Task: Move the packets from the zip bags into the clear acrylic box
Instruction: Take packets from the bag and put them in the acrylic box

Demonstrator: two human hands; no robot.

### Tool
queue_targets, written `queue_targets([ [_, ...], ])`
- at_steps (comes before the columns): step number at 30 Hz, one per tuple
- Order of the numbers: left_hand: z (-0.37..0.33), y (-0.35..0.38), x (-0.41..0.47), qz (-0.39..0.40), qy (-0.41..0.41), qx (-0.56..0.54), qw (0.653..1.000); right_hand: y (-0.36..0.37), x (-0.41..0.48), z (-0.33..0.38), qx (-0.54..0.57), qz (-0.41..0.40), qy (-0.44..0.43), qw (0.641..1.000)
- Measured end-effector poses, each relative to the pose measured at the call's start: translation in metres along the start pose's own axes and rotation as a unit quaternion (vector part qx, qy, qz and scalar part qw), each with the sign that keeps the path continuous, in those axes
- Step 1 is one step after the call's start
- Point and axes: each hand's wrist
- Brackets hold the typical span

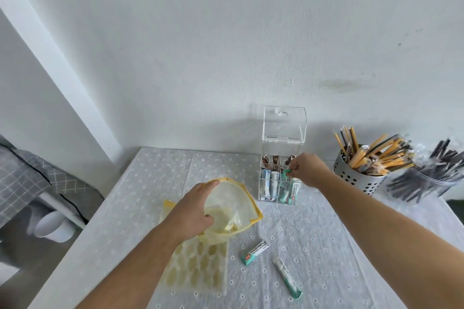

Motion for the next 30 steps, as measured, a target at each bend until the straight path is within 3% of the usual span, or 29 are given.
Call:
queue_targets([
  [3,0.000,0.002,0.001,0.002,0.006,-0.004,1.000,0.006,-0.001,0.001,-0.067,0.021,0.000,0.998],
  [12,-0.001,0.002,-0.002,0.005,-0.001,-0.009,1.000,0.007,0.002,0.008,-0.122,-0.043,0.042,0.991],
  [20,0.000,0.004,-0.001,0.005,-0.005,-0.015,1.000,0.016,0.005,0.008,-0.178,-0.018,0.024,0.984],
  [26,-0.002,0.004,0.002,0.007,-0.010,-0.014,1.000,0.005,0.007,0.001,-0.079,0.009,-0.002,0.997],
  [30,-0.004,0.003,0.004,0.005,-0.006,-0.017,1.000,-0.004,0.011,-0.003,-0.082,0.030,-0.009,0.996],
])
Point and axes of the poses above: each hand's wrist, its own x-axis towards the middle knuckle, its own y-axis out of the palm, z = x × y, and after that the axes turned 4 degrees about z, right-handed
